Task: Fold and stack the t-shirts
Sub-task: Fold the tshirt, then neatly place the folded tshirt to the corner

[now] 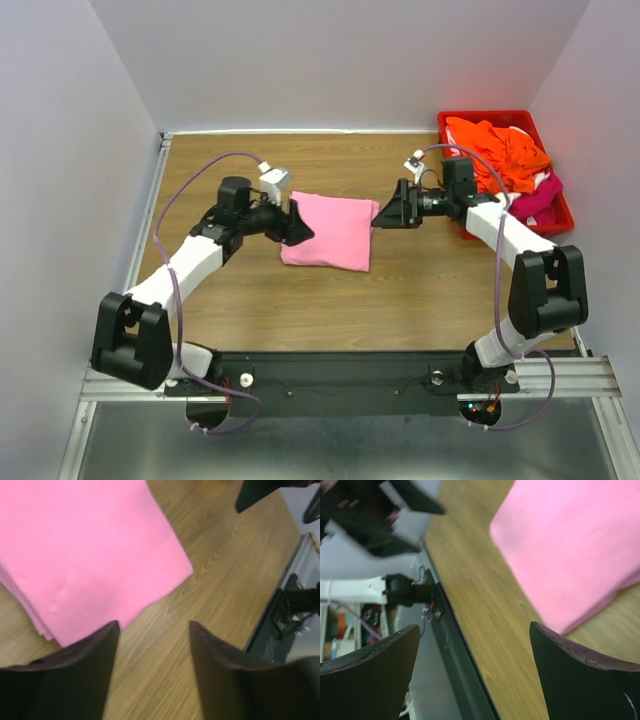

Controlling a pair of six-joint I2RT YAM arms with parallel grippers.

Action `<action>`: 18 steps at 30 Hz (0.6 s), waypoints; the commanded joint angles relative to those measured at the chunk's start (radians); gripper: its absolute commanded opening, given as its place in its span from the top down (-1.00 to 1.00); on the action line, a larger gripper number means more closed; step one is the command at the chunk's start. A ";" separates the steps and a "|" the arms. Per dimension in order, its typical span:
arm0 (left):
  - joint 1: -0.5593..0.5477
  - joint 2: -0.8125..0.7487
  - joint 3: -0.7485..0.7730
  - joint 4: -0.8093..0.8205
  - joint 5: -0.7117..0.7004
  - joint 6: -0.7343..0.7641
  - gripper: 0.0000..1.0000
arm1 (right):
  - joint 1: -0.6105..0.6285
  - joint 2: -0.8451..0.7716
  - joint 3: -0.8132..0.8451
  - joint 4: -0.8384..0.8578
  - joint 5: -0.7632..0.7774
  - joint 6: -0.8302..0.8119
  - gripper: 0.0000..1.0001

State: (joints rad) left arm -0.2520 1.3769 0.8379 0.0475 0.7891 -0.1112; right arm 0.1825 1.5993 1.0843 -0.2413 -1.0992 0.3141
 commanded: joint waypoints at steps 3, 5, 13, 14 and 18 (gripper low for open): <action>-0.265 -0.029 0.125 -0.046 -0.499 0.044 -0.97 | -0.071 -0.048 0.061 -0.122 0.211 -0.078 -1.00; -0.322 0.051 0.194 -0.046 -0.552 0.018 -0.97 | -0.081 -0.059 0.075 -0.162 0.278 -0.107 -1.00; -0.444 0.376 0.423 -0.138 -0.861 -0.048 -0.97 | -0.103 -0.079 0.095 -0.200 0.395 -0.133 -1.00; -0.454 0.398 0.438 -0.141 -0.875 -0.053 -0.97 | -0.104 -0.076 0.094 -0.201 0.400 -0.133 -1.00; -0.448 0.507 0.455 -0.159 -0.958 -0.070 -0.97 | -0.109 -0.065 0.092 -0.207 0.395 -0.136 -1.00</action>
State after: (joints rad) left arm -0.6975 1.8484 1.2411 -0.0784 -0.0349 -0.1577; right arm 0.0841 1.5562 1.1328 -0.4362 -0.7322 0.2028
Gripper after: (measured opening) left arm 0.985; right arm 0.999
